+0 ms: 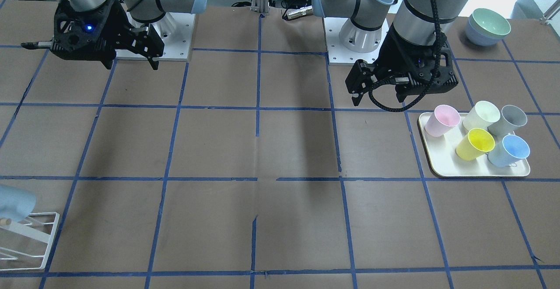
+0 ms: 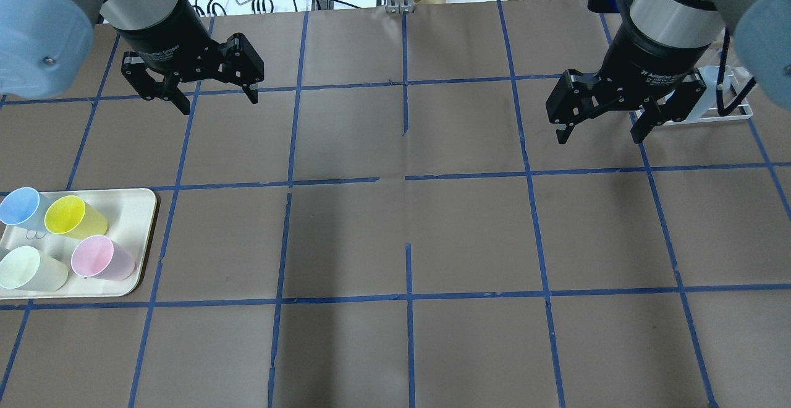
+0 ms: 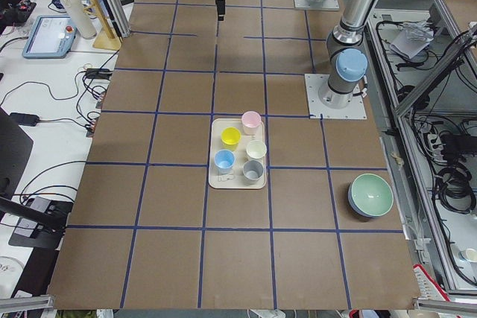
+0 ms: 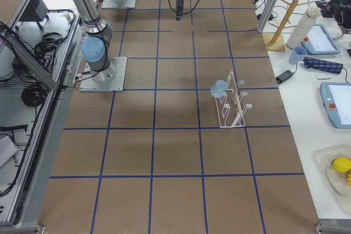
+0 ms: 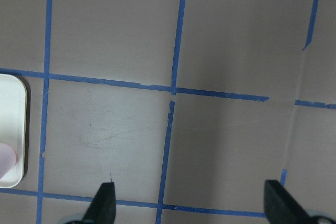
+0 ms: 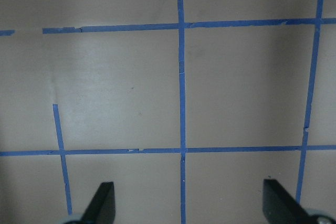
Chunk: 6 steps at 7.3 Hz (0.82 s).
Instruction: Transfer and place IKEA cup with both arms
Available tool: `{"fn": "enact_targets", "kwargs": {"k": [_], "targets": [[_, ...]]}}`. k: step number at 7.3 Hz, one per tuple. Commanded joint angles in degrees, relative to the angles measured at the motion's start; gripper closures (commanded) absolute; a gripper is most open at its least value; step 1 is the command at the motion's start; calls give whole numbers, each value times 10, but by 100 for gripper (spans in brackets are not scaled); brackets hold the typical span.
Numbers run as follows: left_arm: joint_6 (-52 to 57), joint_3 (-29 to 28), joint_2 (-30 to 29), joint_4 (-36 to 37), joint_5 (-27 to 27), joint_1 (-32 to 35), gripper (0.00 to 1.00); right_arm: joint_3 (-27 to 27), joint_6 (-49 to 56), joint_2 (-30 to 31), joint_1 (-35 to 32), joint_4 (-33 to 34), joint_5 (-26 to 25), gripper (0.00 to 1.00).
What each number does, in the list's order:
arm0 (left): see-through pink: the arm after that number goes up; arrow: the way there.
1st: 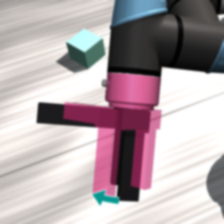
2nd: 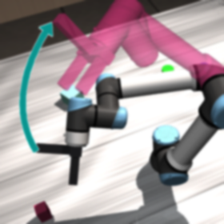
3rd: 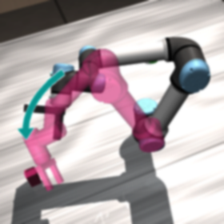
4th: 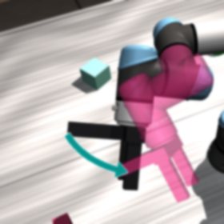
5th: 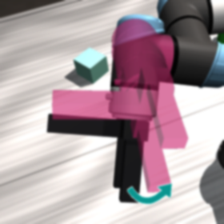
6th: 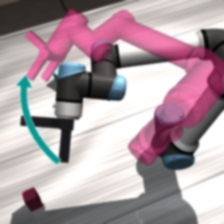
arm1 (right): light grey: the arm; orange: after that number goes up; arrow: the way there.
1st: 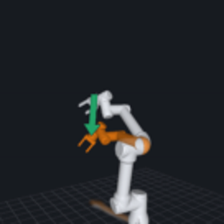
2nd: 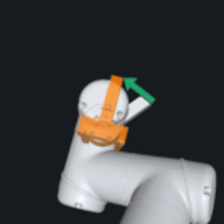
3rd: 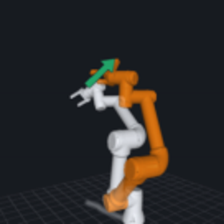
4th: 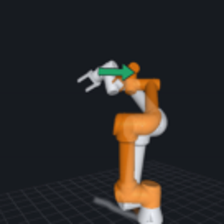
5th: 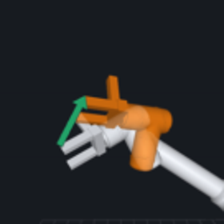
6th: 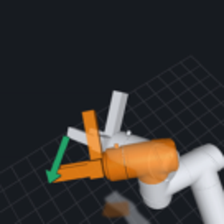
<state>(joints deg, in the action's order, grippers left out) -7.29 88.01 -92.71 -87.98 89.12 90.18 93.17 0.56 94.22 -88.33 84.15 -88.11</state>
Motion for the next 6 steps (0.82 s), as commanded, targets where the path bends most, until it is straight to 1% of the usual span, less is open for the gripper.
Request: {"fn": "enact_targets", "kwargs": {"k": [1,6], "targets": [[0,0,0,0,0,-1,0,0,1,1,0,0,0,0],[0,-1,0,0,-1,-1,0,0,1,1,3,1,7,0]]}}
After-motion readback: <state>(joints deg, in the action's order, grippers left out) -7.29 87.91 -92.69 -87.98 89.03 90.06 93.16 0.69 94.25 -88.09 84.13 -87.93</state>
